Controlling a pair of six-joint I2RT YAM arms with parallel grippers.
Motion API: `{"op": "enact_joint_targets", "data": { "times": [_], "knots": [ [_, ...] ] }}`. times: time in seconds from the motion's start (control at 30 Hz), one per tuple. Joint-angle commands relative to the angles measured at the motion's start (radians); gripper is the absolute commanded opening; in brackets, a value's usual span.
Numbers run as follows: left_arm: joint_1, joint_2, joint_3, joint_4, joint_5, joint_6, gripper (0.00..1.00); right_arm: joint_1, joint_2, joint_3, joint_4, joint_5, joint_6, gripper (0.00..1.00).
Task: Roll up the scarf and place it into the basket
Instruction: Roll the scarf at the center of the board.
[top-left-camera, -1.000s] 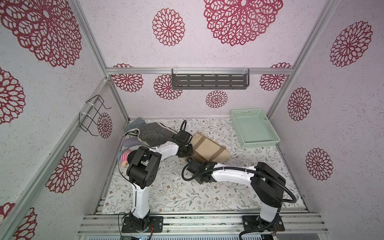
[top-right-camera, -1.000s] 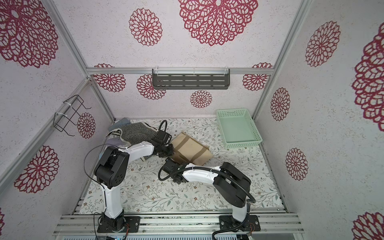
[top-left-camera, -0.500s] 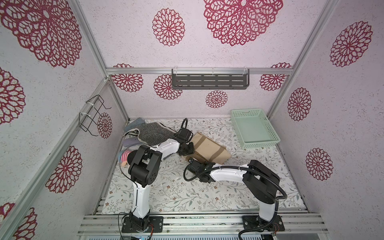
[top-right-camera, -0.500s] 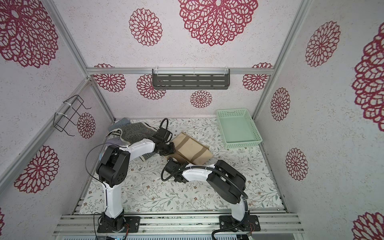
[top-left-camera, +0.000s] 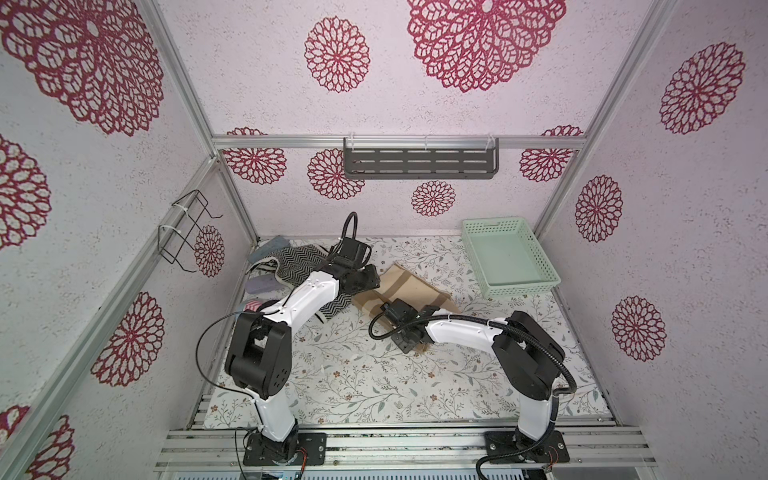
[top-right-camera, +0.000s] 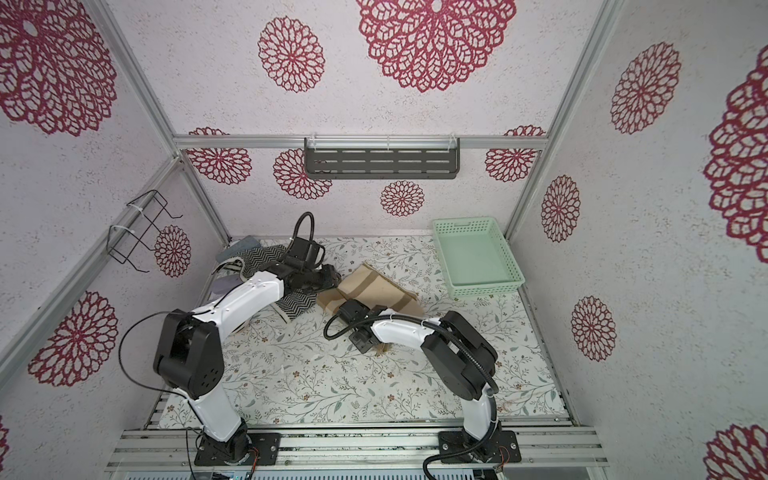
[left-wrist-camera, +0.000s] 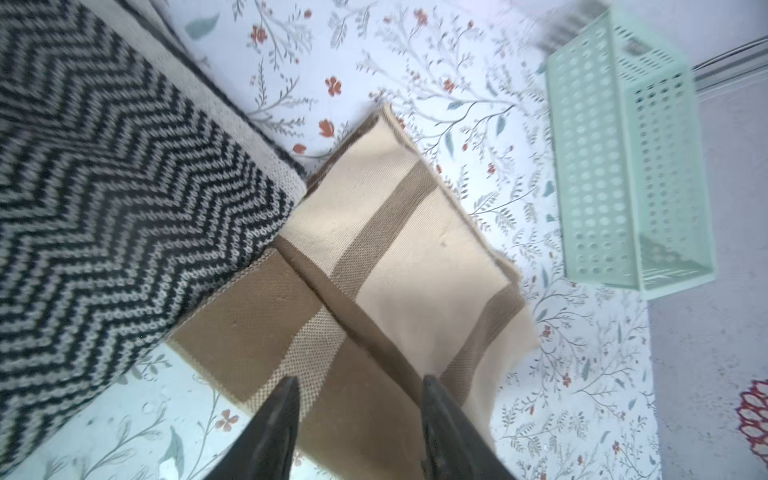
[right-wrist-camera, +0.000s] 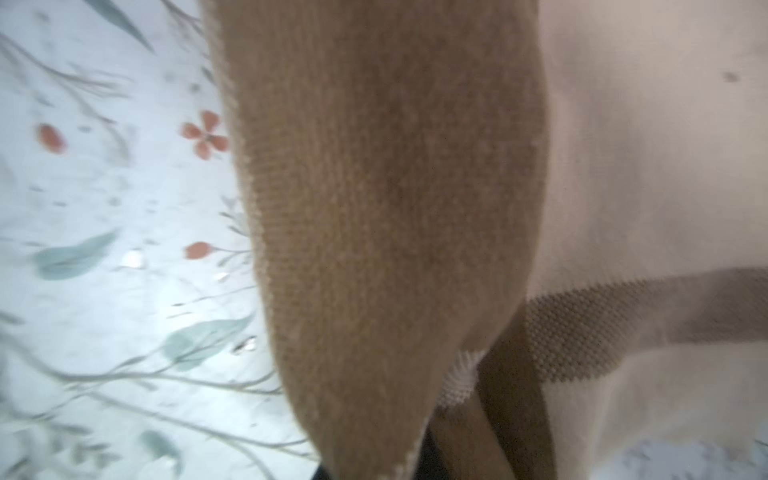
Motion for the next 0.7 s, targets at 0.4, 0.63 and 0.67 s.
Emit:
{"op": "enact_joint_targets", "data": {
  "times": [0.4, 0.63, 0.67],
  "knots": [
    [-0.088, -0.024, -0.087, 0.002, 0.028, 0.008, 0.43, -0.283, -0.106, -0.193, 0.191, -0.889, 0.349, 0.01],
    [-0.114, 0.083, -0.016, 0.005, 0.051, 0.023, 0.38, -0.363, -0.062, -0.201, 0.204, -0.921, 0.340, 0.12],
    [-0.113, 0.096, -0.008, 0.007, 0.050, 0.029, 0.38, -0.370, -0.057, -0.201, 0.205, -0.924, 0.338, 0.13]
  ]
}}
